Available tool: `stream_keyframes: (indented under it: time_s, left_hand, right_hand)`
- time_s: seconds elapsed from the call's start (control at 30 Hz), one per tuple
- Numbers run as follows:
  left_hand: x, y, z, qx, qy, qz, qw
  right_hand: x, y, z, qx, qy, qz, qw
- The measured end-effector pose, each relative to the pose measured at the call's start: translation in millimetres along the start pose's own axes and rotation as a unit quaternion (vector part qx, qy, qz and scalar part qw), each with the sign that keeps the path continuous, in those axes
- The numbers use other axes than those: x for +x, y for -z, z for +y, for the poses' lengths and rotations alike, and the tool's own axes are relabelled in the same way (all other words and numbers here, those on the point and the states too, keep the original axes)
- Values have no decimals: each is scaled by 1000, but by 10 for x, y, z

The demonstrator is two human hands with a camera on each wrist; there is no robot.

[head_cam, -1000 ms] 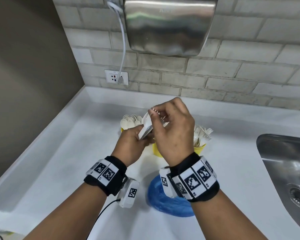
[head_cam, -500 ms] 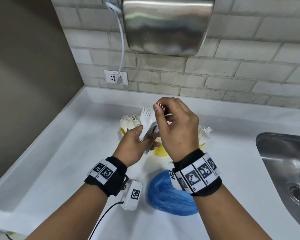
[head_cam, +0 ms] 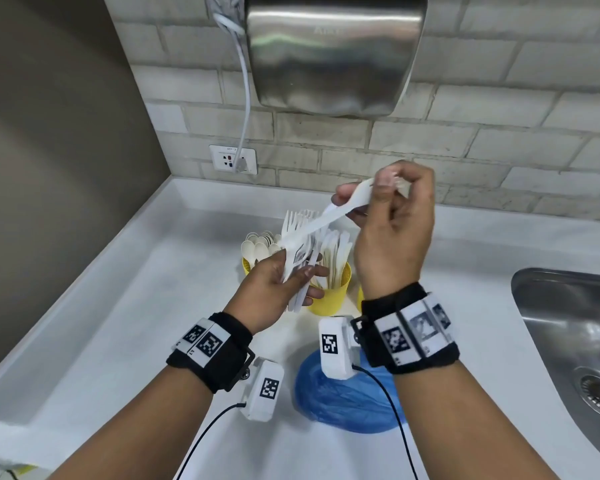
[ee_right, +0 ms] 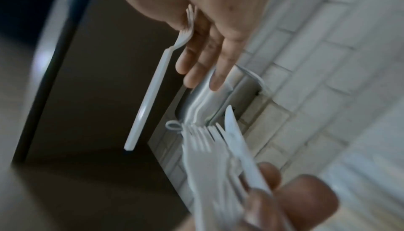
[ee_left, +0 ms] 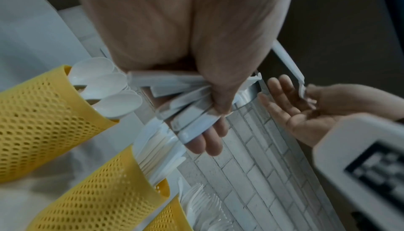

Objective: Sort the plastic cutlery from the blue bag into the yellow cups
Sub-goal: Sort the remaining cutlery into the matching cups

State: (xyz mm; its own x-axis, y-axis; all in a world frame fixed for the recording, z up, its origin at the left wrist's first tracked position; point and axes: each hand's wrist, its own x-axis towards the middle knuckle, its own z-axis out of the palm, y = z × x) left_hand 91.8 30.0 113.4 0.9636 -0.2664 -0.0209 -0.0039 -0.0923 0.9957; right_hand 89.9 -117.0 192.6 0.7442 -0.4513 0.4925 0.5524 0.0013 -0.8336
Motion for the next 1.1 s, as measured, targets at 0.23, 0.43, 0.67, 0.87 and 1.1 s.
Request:
stream_keyframes:
  time_s: [0.23,0.43,0.67,0.87,1.1]
  left_hand:
    - [0,33,-47,-26,-5,10,1000]
    - [48,-42,-9,-14,-35,39,999]
    - [49,-150,78,44,-77,70,994]
    - [42,-148,100,91,-96,73,988]
    - [26,-141,65,127,-108,78,983]
  right_hand:
    - [158,242,-10,92,-63,36,993]
    - [-167,185,239,-18,-134,-48,990]
    - [-384,49,398,-264,-87,-148,949]
    - [-315,6,464,-261,-106,-152,948]
    - [-242,24,427,-268,-86,-177,943]
